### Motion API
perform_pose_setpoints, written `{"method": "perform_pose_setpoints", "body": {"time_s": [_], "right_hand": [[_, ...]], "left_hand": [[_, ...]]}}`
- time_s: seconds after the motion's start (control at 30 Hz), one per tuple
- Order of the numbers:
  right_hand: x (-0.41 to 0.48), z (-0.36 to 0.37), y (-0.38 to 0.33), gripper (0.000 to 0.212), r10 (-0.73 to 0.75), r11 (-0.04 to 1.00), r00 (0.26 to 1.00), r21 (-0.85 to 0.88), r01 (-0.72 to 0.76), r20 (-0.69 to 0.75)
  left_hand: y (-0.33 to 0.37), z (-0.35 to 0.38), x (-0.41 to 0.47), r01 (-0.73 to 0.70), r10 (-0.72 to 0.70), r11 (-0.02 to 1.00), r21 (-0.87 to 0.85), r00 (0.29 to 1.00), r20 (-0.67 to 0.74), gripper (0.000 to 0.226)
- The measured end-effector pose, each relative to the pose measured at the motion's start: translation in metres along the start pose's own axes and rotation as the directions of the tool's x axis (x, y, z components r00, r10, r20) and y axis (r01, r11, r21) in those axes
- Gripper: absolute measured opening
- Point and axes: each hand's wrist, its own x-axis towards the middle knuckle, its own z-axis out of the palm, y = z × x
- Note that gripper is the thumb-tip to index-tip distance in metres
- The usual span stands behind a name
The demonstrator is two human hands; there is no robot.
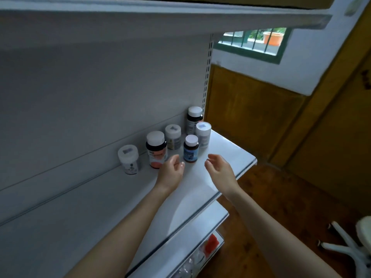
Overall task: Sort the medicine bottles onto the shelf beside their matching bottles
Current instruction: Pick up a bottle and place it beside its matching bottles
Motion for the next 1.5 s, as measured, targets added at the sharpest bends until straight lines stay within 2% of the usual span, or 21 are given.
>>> {"method": "perform_pose_setpoints", "body": {"time_s": [0.23, 0.33, 0.47, 0.6, 0.77, 0.9, 1.03, 1.17, 1.37, 1.5], "right_hand": [[0.062, -0.002, 0.013, 0.044, 0.009, 0.999, 0.973, -0.032, -0.002, 0.231], [0.077, 0.007, 0.019, 0.047, -0.008, 1.000, 0.951, -0.027, 0.017, 0.308], [0.089, 0.009, 0.019, 0.034, -0.063, 0.996, 0.948, 0.087, 0.038, 0.313], [0.091, -0.005, 0.010, 0.021, -0.105, 0.967, 0.949, 0.253, 0.028, 0.296], [0.081, -0.003, -0.015, 0.009, -0.171, 0.907, 0.902, 0.420, -0.014, 0.398], [0.056, 0.023, -0.039, 0.012, -0.237, 0.885, 0.847, 0.466, -0.015, 0.475], [0.018, 0.058, -0.064, 0.014, -0.313, 0.866, 0.749, 0.499, -0.028, 0.584], [-0.031, 0.096, -0.091, 0.015, -0.359, 0.873, 0.645, 0.486, -0.023, 0.674], [-0.138, 0.157, -0.129, 0.011, -0.408, 0.890, 0.480, 0.456, 0.019, 0.777], [-0.225, 0.194, -0.150, 0.011, -0.446, 0.878, 0.407, 0.479, 0.026, 0.797]], "left_hand": [[0.002, 0.029, 0.046, 0.076, -0.071, 0.996, 0.045, 0.993, -0.094, 0.045], [0.003, 0.040, 0.055, 0.057, -0.055, 0.998, 0.017, 0.993, -0.105, 0.041], [0.006, 0.044, 0.054, 0.022, -0.029, 0.999, -0.038, 0.983, -0.179, 0.041], [0.012, 0.038, 0.041, -0.028, -0.025, 0.986, -0.167, 0.951, -0.307, 0.031], [0.021, 0.021, 0.011, -0.101, -0.050, 0.943, -0.317, 0.898, -0.436, 0.021], [0.019, -0.009, -0.024, -0.120, -0.110, 0.926, -0.358, 0.822, -0.559, 0.020], [0.008, -0.044, -0.070, -0.088, -0.200, 0.915, -0.393, 0.746, -0.635, 0.018], [-0.009, -0.080, -0.130, -0.108, -0.258, 0.906, -0.408, 0.624, -0.738, 0.023], [-0.040, -0.135, -0.246, -0.137, -0.284, 0.912, -0.387, 0.470, -0.835, 0.018], [-0.061, -0.173, -0.331, -0.119, -0.290, 0.926, -0.357, 0.378, -0.879, 0.016]]}}
